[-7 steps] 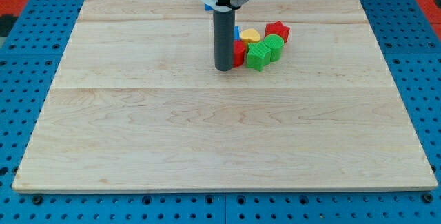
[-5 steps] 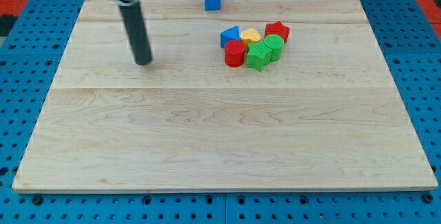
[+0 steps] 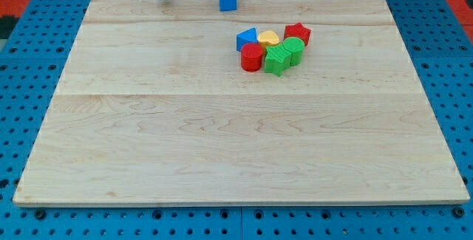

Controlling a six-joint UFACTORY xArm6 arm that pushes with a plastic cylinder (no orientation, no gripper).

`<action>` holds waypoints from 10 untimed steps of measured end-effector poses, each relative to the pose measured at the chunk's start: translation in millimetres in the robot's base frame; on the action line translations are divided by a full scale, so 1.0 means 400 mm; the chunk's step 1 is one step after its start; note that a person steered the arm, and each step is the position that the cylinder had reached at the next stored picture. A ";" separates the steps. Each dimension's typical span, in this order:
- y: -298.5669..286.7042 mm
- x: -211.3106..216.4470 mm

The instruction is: Move the blue cube into the group of blocks

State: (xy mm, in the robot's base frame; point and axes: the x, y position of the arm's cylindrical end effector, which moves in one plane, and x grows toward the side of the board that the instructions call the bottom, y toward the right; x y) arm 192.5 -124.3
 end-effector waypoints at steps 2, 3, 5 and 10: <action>0.225 0.000; 0.335 0.004; 0.376 0.087; 0.486 0.140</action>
State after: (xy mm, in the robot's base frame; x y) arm 248.7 70.1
